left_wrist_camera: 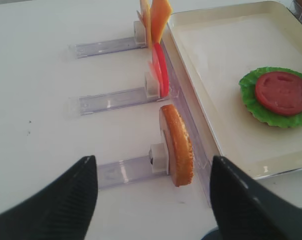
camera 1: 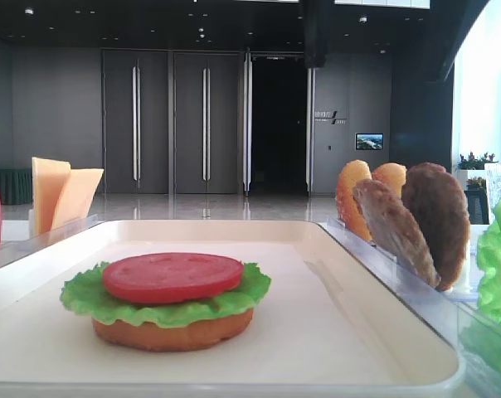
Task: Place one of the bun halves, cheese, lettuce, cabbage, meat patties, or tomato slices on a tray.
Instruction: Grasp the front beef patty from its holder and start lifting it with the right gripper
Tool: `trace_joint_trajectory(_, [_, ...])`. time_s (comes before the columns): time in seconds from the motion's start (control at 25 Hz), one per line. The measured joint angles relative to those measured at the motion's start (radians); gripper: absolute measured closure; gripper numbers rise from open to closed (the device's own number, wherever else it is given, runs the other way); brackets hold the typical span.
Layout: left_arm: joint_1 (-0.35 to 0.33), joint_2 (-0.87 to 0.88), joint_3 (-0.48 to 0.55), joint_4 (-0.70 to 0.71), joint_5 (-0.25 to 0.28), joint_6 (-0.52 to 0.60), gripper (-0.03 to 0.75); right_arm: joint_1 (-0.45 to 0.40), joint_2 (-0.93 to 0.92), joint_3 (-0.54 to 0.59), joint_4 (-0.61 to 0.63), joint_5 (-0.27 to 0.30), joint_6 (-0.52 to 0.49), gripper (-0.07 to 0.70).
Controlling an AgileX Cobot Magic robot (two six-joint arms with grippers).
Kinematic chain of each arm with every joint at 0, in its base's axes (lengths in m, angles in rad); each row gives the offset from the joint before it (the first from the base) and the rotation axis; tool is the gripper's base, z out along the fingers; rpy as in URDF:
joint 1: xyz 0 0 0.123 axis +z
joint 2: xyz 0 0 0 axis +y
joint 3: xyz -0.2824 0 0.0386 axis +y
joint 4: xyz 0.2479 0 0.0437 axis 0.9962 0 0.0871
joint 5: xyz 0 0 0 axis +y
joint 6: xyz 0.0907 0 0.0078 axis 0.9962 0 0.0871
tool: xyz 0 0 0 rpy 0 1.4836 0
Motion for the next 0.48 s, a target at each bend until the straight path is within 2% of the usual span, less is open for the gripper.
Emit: trace_joint_trajectory(0.48, [0.000, 0.000, 0.000, 0.000, 0.000, 0.000, 0.181, 0.000, 0.059, -0.003, 0.000, -0.033, 0.000, 0.051])
